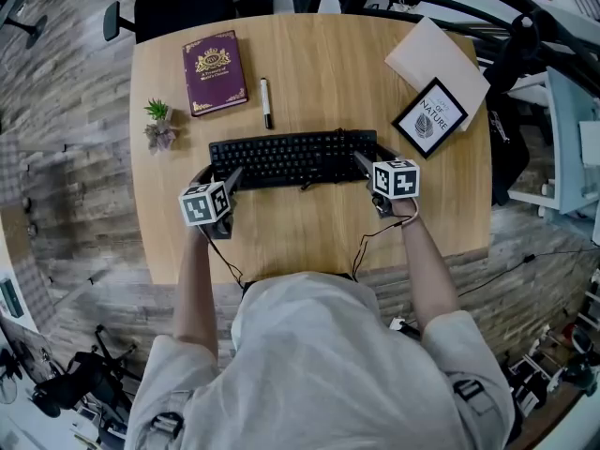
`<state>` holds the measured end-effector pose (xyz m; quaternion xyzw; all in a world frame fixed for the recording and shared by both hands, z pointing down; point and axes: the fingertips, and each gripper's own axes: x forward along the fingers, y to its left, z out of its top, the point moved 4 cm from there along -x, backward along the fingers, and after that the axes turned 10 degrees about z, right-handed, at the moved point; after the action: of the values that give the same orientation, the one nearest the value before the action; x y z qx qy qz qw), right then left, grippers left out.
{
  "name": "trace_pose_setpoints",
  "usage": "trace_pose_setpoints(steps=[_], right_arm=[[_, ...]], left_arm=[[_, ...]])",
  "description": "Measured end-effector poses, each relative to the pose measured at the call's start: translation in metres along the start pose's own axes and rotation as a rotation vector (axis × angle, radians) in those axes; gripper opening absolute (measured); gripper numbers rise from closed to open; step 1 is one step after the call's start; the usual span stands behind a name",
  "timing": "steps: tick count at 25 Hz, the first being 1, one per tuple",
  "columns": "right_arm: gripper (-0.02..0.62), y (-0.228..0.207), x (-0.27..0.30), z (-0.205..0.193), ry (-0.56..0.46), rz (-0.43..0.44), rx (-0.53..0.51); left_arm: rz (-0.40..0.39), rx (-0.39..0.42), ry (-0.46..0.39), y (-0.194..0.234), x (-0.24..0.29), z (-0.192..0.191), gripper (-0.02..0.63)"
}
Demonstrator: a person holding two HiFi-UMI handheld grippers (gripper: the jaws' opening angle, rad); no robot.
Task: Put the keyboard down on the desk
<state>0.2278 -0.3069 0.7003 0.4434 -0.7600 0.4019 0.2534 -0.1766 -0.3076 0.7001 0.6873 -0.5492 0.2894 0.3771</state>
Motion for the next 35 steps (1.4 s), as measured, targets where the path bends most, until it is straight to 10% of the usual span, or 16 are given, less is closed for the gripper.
trace_pose_setpoints(steps=[15, 23, 28, 35], right_arm=[[0.313, 0.005, -0.009, -0.005, -0.087, -0.094, -0.086], [0.136, 0.032, -0.023, -0.015, -0.084, -0.084, -0.192], [0.005, 0.050, -0.029, -0.029, -0.071, -0.056, -0.238], [0.005, 0.071, -0.040, -0.060, -0.016, -0.013, -0.258]], left_arm=[[0.090, 0.012, -0.027, 0.006, -0.012, -0.004, 0.312], [0.135, 0.022, -0.071, -0.012, -0.030, -0.016, 0.027], [0.093, 0.019, -0.088, -0.039, -0.041, -0.025, 0.011], [0.066, 0.028, -0.089, -0.073, -0.055, -0.045, 0.011]])
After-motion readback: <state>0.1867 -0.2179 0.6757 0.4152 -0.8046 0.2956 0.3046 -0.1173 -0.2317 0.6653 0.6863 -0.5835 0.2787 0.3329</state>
